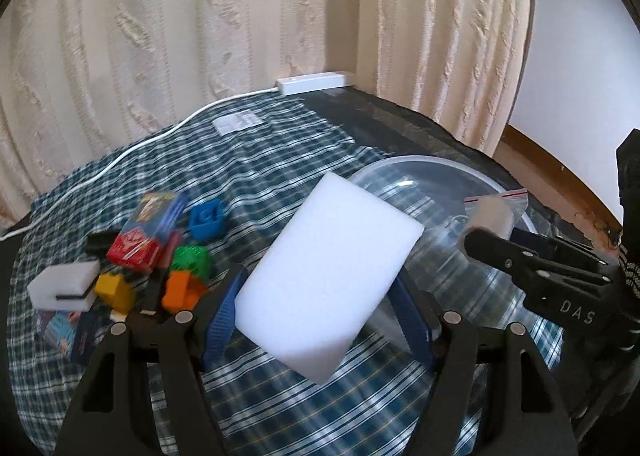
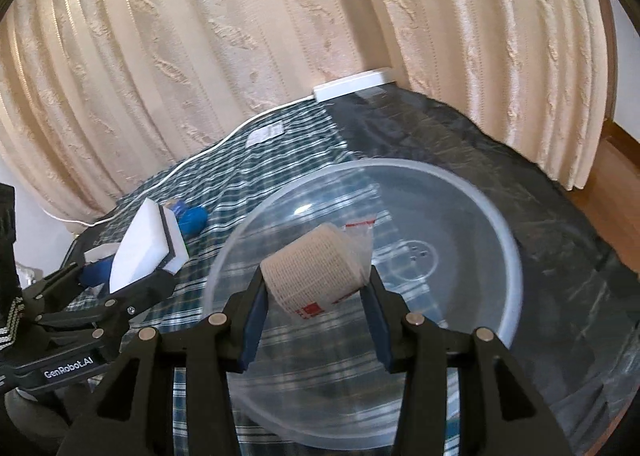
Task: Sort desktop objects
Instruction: 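Carry the foam block and white roll over the clear bowl with both tools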
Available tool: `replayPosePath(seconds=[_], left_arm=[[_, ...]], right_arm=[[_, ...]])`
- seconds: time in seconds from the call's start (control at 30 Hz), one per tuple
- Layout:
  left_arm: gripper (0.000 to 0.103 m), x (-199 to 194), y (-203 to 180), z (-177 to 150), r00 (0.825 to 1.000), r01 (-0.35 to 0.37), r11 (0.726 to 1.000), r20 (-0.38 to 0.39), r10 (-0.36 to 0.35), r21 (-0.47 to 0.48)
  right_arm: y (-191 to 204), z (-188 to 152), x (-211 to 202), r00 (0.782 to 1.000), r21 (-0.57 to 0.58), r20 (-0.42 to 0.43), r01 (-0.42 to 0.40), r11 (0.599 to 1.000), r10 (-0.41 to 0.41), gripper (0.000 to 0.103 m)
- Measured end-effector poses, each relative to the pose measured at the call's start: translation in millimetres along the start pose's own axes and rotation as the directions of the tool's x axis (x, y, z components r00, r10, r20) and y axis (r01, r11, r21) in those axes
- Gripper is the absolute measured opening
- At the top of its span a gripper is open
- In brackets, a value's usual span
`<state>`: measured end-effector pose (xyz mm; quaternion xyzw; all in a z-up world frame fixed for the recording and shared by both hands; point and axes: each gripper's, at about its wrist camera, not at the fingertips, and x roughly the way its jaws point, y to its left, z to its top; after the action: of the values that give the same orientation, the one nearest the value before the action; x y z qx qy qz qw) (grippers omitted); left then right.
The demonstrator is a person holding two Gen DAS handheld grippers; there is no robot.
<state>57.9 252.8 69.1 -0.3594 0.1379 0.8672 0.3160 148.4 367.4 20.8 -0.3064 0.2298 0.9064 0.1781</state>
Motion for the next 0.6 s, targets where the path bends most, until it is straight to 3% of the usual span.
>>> replayPosePath(seconds=[0.6], left_arm=[[0.075, 21.5, -36.5, 19.1, 0.999, 0.045, 0.997, -0.004, -0.045, 0.056]], right_arm=[[-22.5, 0.0, 4.5, 0.999, 0.023, -0.004, 0.053, 0.998, -0.053, 0.05]])
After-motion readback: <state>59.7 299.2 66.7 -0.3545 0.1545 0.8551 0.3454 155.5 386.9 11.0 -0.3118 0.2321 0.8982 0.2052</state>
